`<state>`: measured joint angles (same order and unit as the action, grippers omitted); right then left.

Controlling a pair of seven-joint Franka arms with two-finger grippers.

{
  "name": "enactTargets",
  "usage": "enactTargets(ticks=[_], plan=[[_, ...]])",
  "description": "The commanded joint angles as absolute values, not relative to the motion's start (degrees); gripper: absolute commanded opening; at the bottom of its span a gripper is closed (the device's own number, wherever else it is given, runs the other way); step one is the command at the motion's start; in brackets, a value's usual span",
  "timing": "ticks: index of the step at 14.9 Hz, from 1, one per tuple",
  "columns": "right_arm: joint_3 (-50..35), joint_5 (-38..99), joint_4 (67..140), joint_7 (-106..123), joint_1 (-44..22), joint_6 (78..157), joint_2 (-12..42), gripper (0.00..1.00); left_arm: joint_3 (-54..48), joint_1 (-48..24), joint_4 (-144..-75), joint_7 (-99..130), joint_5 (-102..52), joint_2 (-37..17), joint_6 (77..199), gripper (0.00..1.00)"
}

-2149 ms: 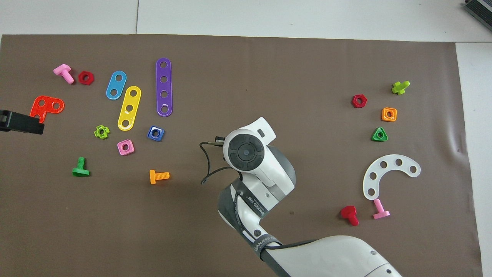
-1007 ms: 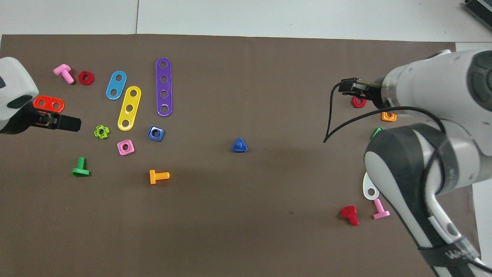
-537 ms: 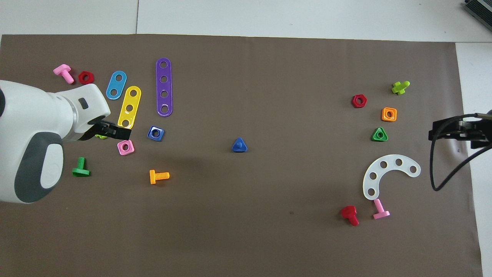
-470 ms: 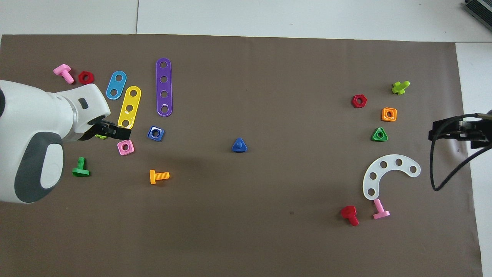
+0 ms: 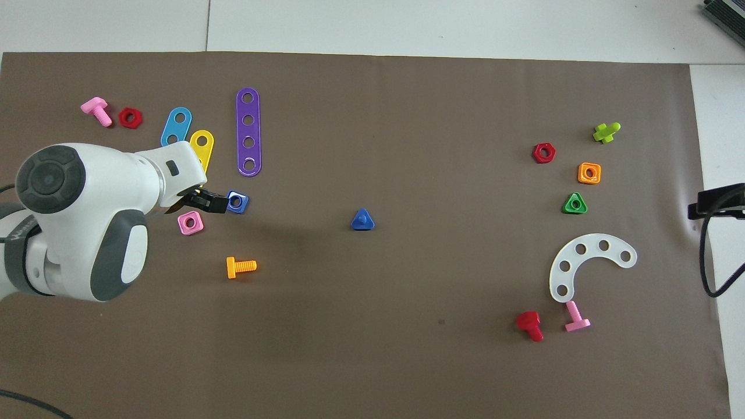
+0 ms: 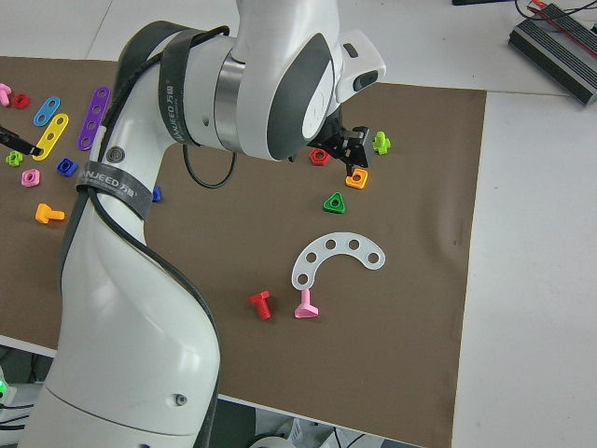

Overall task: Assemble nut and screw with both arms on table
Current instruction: 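Grasp the blue square nut beside the purple strip with the left gripper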

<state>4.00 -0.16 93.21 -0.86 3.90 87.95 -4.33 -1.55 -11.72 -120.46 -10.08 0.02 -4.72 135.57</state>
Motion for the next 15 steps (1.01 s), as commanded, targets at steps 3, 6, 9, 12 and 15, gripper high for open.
enactTargets(ticks=[3,6,9,12,15], plan=[[3.3,-2.4,87.6,-0.5,2.1,86.7,-1.1,1.00,-0.9,-13.6,-121.2,-9.7,0.8,-10.1,142.5,0.98],[3.2,-2.5,90.2,-0.7,0.0,89.4,-1.8,1.00,-0.9,-13.6,-121.2,-9.7,0.8,-12.6,145.0,0.97],[3.1,-1.2,90.6,-5.3,-0.1,87.6,-2.1,1.00,-0.9,-14.6,-121.1,-7.7,0.8,-15.9,148.6,0.97],[3.1,2.6,92.3,-8.0,0.8,87.5,-2.8,1.00,-0.9,-14.6,-121.3,-5.1,0.7,-16.1,148.6,0.97],[2.8,-0.8,91.1,-8.1,-0.2,86.8,-2.4,1.00,-0.9,-14.6,-122.1,-4.3,0.8,-15.9,148.6,0.90]])
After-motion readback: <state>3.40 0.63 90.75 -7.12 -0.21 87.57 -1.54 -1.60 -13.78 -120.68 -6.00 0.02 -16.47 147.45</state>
